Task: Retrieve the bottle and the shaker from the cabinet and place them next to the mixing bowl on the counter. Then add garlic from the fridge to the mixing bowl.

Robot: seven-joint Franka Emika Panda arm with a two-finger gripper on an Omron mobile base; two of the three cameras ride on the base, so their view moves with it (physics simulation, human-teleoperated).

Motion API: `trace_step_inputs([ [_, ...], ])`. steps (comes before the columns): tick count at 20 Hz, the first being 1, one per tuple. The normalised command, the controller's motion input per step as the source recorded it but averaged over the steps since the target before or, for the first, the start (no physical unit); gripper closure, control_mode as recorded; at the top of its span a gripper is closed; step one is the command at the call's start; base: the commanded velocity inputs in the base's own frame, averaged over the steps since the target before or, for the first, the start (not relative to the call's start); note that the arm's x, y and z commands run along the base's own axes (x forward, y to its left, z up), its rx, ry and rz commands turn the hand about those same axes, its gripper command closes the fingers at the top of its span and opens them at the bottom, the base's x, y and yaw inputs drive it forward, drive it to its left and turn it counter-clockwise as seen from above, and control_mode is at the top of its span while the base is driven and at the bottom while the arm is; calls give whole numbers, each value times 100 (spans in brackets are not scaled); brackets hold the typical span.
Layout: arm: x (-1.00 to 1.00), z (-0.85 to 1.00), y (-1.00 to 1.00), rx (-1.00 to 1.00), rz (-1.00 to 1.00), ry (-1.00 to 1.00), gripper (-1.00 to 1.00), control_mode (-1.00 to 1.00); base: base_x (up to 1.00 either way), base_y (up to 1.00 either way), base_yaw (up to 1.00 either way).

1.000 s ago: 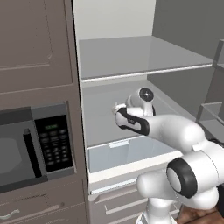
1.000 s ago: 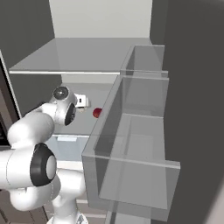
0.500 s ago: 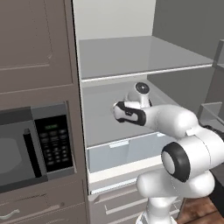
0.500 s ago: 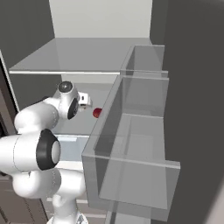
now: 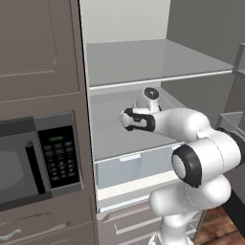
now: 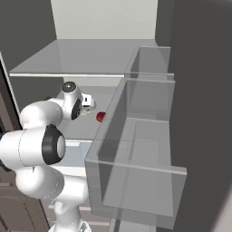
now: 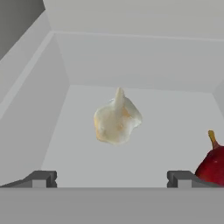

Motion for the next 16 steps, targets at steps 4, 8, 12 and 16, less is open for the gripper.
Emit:
trace_step_inputs([
  [4, 40, -2, 4, 0, 0, 0, -100, -100, 0, 0, 0],
  [8, 33, 0, 1, 0, 0, 0, -100, -100, 0, 0, 0],
  [12, 22, 0, 0, 0, 0, 0, -100, -100, 0, 0, 0],
  [16, 2, -2, 0, 0, 0, 0, -100, -100, 0, 0, 0],
])
